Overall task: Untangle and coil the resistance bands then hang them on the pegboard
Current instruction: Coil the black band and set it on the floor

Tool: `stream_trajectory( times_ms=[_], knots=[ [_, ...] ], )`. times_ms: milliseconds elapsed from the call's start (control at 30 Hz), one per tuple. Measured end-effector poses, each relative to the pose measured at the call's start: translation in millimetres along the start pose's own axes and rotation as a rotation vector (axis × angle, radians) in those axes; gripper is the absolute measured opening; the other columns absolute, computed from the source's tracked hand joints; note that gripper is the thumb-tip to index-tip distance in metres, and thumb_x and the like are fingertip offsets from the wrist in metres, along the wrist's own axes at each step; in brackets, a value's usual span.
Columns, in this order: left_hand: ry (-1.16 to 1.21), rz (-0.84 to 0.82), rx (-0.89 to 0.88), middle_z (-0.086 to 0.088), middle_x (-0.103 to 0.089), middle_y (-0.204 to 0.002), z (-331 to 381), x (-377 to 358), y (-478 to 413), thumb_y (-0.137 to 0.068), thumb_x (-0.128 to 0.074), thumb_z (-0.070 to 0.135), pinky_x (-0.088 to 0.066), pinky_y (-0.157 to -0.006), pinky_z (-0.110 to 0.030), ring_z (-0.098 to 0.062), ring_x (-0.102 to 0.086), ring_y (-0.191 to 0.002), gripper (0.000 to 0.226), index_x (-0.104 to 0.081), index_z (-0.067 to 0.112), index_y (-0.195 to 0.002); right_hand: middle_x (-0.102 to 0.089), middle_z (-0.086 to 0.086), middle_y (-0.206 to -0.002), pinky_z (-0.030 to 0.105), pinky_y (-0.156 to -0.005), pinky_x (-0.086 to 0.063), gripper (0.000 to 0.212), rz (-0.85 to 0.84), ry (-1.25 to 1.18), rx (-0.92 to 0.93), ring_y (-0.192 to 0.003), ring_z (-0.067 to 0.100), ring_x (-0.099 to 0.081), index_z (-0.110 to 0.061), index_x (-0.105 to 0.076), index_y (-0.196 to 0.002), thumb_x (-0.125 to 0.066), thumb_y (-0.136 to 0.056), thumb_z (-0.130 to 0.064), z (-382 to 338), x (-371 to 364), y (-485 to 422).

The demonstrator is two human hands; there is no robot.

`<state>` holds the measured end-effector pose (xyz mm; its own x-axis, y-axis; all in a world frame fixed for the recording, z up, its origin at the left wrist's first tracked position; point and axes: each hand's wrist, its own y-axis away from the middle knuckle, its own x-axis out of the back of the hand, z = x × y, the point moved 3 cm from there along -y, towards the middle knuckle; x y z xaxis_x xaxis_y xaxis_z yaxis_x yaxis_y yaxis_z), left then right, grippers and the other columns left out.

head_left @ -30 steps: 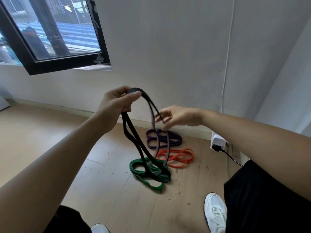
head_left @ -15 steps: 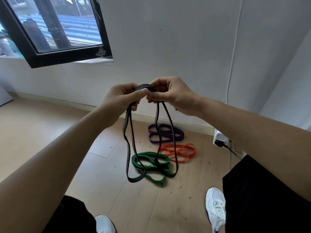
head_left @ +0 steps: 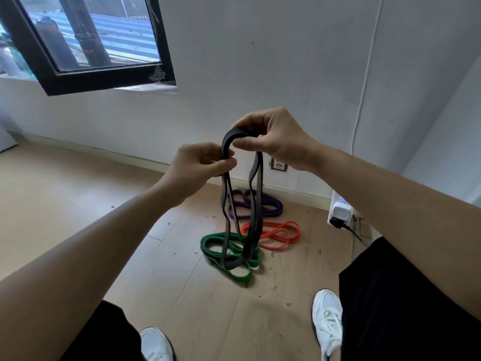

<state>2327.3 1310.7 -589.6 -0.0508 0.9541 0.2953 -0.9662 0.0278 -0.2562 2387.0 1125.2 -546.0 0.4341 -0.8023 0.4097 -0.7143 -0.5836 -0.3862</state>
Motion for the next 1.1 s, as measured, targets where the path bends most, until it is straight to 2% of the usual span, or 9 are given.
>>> stream_trajectory(
  times_ms=[167, 300, 367, 500, 667, 767, 833, 967, 1100],
  knots=[
    [0.1, 0.075, -0.039, -0.01, -0.079, -0.099, 9.9, -10.0, -2.1, -0.085, -0.078, 0.012, -0.061, -0.088, -0.037, -0.025, -0.077, -0.093, 0.028, -0.074, 0.007, -0.112, -0.072, 0.008, -0.095, 0.026, -0.08, -0.057, 0.026, 0.029, -0.032, -0.01, -0.085, 0.013, -0.07, -0.002, -0.069, -0.109, -0.079, -0.086, -0.008, -1.5, 2.9, 0.6],
    [0.142, 0.09, -0.05, -0.007, -0.08, -0.099, 16.4, -10.0, -1.5, -0.077, -0.079, 0.023, -0.061, -0.086, -0.035, -0.024, -0.077, -0.093, 0.047, -0.069, 0.011, -0.121, -0.074, 0.02, -0.101, 0.043, -0.088, -0.061, 0.028, -0.037, -0.003, -0.065, -0.093, 0.03, -0.073, 0.003, -0.069, -0.111, -0.077, -0.087, -0.009, 2.2, 2.5, 3.8],
    [0.079, 0.075, -0.051, -0.004, -0.08, -0.098, 16.3, -11.6, 0.0, -0.075, -0.081, 0.022, -0.061, -0.085, -0.033, -0.02, -0.077, -0.093, 0.054, -0.065, 0.011, -0.126, -0.074, 0.019, -0.103, 0.044, -0.09, -0.06, 0.027, -0.125, 0.055, -0.092, -0.097, 0.033, -0.072, 0.002, -0.07, -0.112, -0.075, -0.089, -0.01, 1.2, 4.3, 6.8],
    [-0.006, 0.014, -0.07, -0.006, -0.08, -0.098, 18.1, -18.6, 3.6, -0.076, -0.084, 0.018, -0.062, -0.082, -0.031, -0.019, -0.078, -0.09, 0.054, -0.065, 0.01, -0.126, -0.076, 0.009, -0.097, 0.04, -0.083, -0.058, 0.024, -0.28, 0.272, -0.095, -0.091, 0.025, -0.071, -0.009, -0.076, -0.109, -0.079, -0.087, -0.02, -8.0, 12.3, 8.2],
    [-0.043, -0.013, -0.084, -0.002, -0.08, -0.093, 18.1, -22.6, 2.7, -0.079, -0.084, 0.009, -0.062, -0.08, -0.03, -0.018, -0.078, -0.086, 0.046, -0.068, 0.013, -0.121, -0.076, 0.001, -0.094, 0.041, -0.084, -0.058, 0.025, -0.331, 0.391, -0.088, -0.088, 0.015, -0.072, -0.013, -0.076, -0.108, -0.081, -0.084, -0.022, -10.6, 15.0, 10.2],
    [-0.054, -0.014, -0.093, -0.003, -0.08, -0.092, 17.7, -22.5, 1.9, -0.081, -0.082, 0.007, -0.061, -0.083, -0.03, -0.019, -0.077, -0.086, 0.042, -0.069, 0.019, -0.12, -0.076, 0.002, -0.094, 0.04, -0.082, -0.059, 0.021, -0.279, 0.375, -0.04, -0.087, 0.017, -0.071, -0.012, -0.076, -0.107, -0.078, -0.087, -0.019, -11.1, 14.7, 9.5],
    [-0.046, -0.001, -0.092, -0.004, -0.08, -0.092, 14.6, -20.9, 1.4, -0.083, -0.081, 0.007, -0.06, -0.085, -0.032, -0.021, -0.077, -0.088, 0.039, -0.07, 0.019, -0.118, -0.076, 0.003, -0.096, 0.035, -0.083, -0.059, 0.021, -0.23, 0.308, -0.024, -0.09, 0.017, -0.072, -0.009, -0.075, -0.109, -0.076, -0.089, -0.016, -9.8, 14.8, 10.1],
    [-0.002, 0.007, -0.066, -0.003, -0.079, -0.103, 8.0, -20.7, 1.6, -0.088, -0.076, 0.011, -0.058, -0.095, -0.035, -0.017, -0.074, -0.101, 0.027, -0.073, 0.019, -0.113, -0.076, 0.006, -0.102, 0.029, -0.089, -0.057, 0.024, -0.093, 0.127, 0.004, -0.097, 0.016, -0.073, -0.001, -0.071, -0.114, -0.073, -0.091, -0.008, -7.3, 15.7, 9.7],
    [0.107, -0.022, 0.012, 0.002, -0.075, -0.117, 6.9, -28.0, 0.3, -0.089, -0.073, 0.026, -0.053, -0.1, -0.034, -0.011, -0.07, -0.112, 0.035, -0.067, 0.019, -0.123, -0.076, 0.007, -0.103, 0.028, -0.09, -0.057, 0.022, 0.036, -0.028, 0.043, -0.099, 0.016, -0.073, -0.001, -0.07, -0.113, -0.071, -0.091, -0.004, -11.4, 15.3, 7.4]
  ],
)
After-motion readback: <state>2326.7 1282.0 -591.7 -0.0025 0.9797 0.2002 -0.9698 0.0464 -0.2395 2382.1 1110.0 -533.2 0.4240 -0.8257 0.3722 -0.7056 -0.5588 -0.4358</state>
